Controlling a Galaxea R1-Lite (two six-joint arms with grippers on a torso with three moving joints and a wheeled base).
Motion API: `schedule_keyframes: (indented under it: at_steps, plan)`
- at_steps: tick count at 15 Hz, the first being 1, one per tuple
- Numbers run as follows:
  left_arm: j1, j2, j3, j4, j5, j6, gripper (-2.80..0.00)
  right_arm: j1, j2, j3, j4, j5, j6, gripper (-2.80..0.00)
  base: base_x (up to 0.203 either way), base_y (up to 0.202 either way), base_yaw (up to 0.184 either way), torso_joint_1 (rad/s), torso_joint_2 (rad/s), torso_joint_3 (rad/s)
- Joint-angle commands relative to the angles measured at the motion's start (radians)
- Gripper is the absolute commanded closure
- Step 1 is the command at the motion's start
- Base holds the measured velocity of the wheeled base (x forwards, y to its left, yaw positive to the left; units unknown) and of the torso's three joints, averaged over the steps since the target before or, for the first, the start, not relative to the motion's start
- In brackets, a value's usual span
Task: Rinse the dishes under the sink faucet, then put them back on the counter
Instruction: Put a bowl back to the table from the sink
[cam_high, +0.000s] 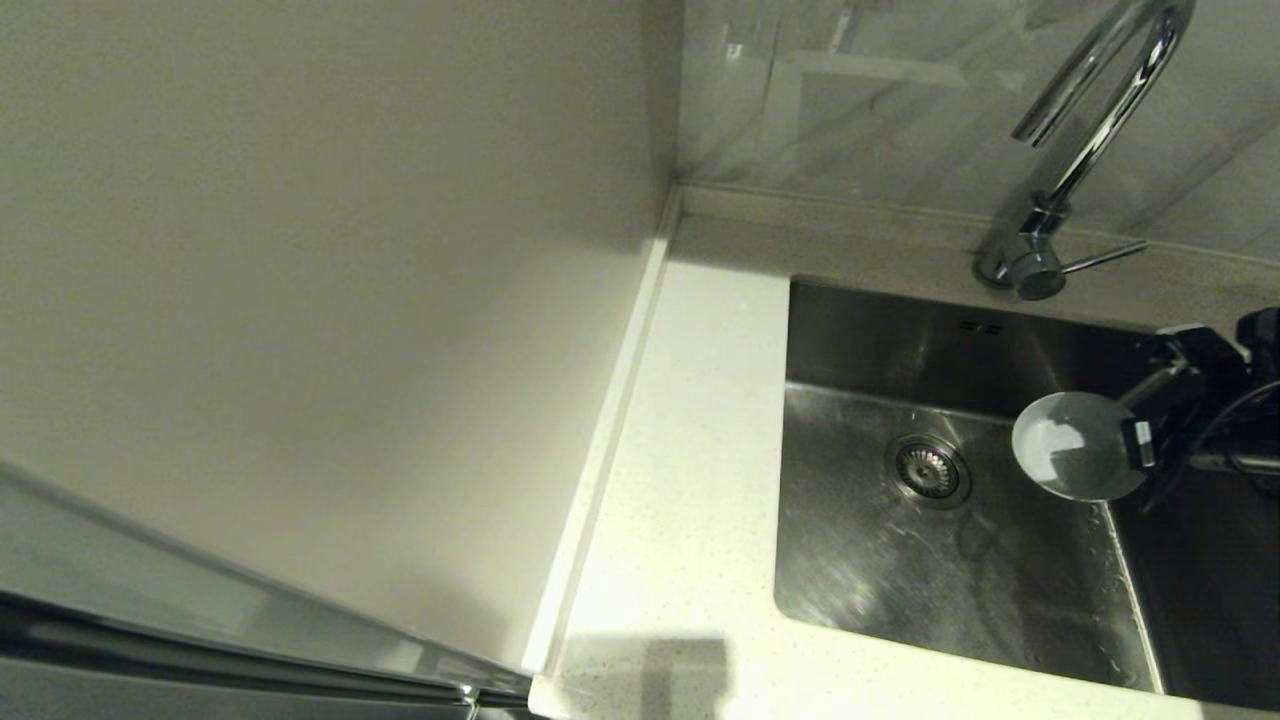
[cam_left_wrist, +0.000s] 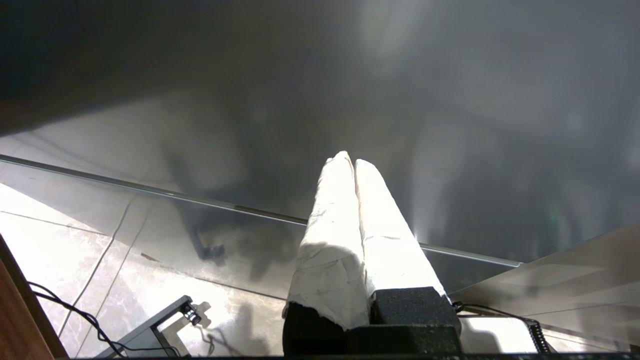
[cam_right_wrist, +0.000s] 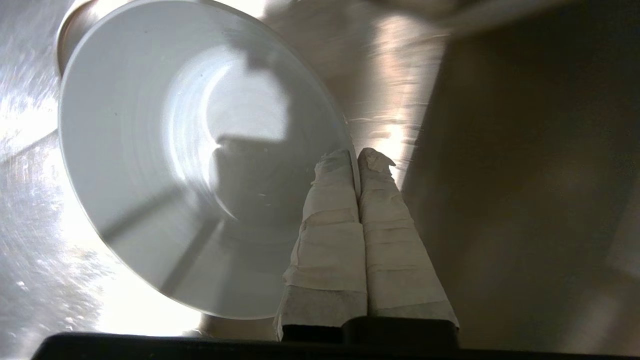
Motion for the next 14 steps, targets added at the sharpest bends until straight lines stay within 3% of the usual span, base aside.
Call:
schedule_keyframes:
  at_steps: [1, 4, 6, 9, 13, 14]
  plan:
    - [0.001, -0.005, 0.000, 0.000, 0.001, -0.001, 0.00, -0.084, -0.181, 0.051, -0.076, -0.001, -0.077, 0.00, 0.000, 0.000, 0.000, 0.000, 0.00, 0.000]
    - [0.001, -0.003, 0.000, 0.000, 0.001, -0.001, 0.00, -0.185, -0.226, 0.065, -0.380, 0.001, -0.373, 0.00, 0.000, 0.000, 0.000, 0.000, 0.00, 0.000]
    - [0.001, -0.003, 0.000, 0.000, 0.001, -0.001, 0.00, -0.209, -0.229, 0.040, -0.622, 0.032, -0.457, 0.00, 0.000, 0.000, 0.000, 0.000, 0.00, 0.000]
    - [0.001, -0.003, 0.000, 0.000, 0.001, -0.001, 0.00, -0.216, -0.232, 0.000, -0.960, 0.103, -0.434, 0.00, 0.000, 0.000, 0.000, 0.000, 0.00, 0.000]
    - [0.001, -0.003, 0.000, 0.000, 0.001, -0.001, 0.00, -0.254, -0.257, 0.254, -1.237, 0.109, -0.334, 0.00, 0.000, 0.000, 0.000, 0.000, 0.00, 0.000]
    - [0.001, -0.003, 0.000, 0.000, 0.001, -0.001, 0.00, -0.260, -0.265, 0.268, -1.248, 0.107, -0.324, 0.00, 0.000, 0.000, 0.000, 0.000, 0.00, 0.000]
